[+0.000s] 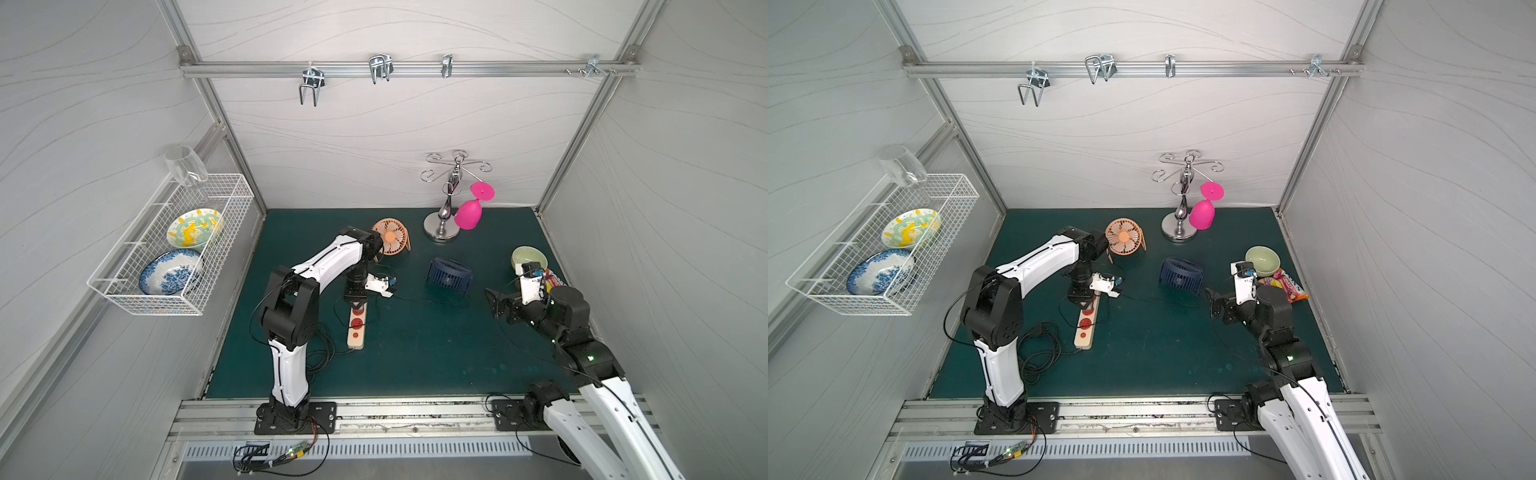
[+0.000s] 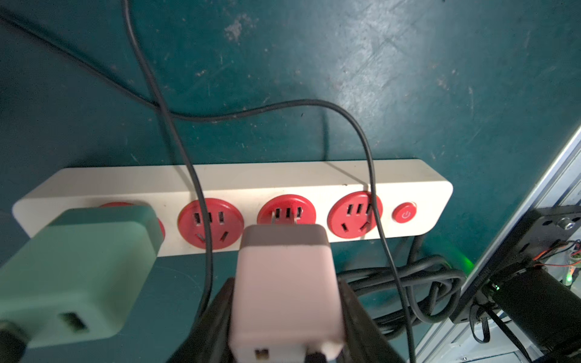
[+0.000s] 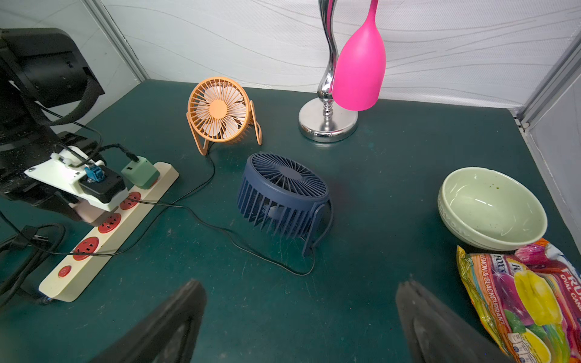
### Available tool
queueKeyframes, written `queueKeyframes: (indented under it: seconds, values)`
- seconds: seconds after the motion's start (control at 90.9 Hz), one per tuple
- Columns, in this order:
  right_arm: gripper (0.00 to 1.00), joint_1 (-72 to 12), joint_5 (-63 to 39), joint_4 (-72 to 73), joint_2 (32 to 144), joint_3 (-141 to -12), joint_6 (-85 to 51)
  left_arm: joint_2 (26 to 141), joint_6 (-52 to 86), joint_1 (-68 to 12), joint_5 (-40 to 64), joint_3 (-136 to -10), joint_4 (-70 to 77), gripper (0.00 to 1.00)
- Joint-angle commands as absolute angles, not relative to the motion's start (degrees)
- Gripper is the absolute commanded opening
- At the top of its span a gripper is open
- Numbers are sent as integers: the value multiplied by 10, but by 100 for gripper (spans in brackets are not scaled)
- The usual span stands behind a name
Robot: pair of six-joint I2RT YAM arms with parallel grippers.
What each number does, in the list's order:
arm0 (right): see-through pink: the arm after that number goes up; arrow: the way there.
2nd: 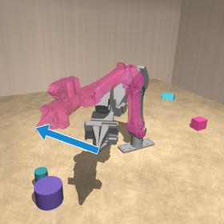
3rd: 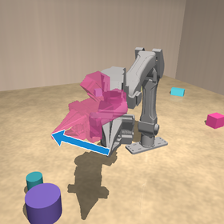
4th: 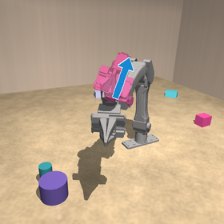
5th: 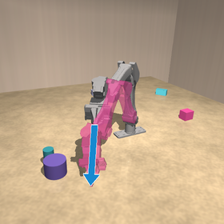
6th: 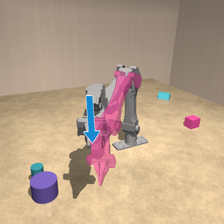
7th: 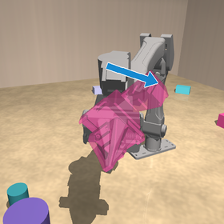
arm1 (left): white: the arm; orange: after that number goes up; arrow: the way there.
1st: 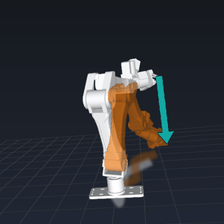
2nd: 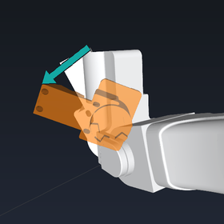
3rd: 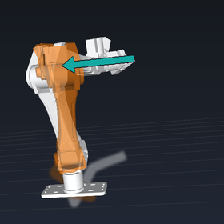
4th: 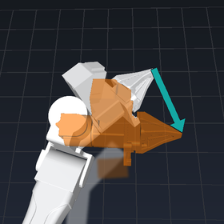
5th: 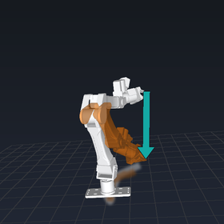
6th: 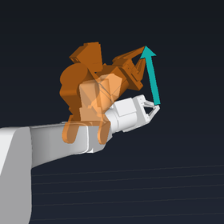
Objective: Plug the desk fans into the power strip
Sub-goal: Insert the plug into the socket.
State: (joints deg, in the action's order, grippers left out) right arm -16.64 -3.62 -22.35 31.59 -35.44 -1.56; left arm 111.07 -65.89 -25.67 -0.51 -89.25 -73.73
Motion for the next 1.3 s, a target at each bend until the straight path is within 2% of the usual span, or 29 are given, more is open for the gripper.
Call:
queueKeyframes:
  seconds: [0.0, 0.429, 0.836, 1.288]
  values:
    - [99, -171, -32, -206, 310, -346, -9, 1121, -656, -262, 6, -901, -759, 3]
    - [99, -171, -31, -204, 308, -345, -9, 1143, -656, -264, -45, -891, -728, 3]
    - [99, -172, -30, -205, 306, -345, -8, 1159, -629, -292, -35, -870, -704, 2]
    - [99, -172, -31, -205, 308, -345, -8, 1157, -636, -285, -49, -813, -671, 0]
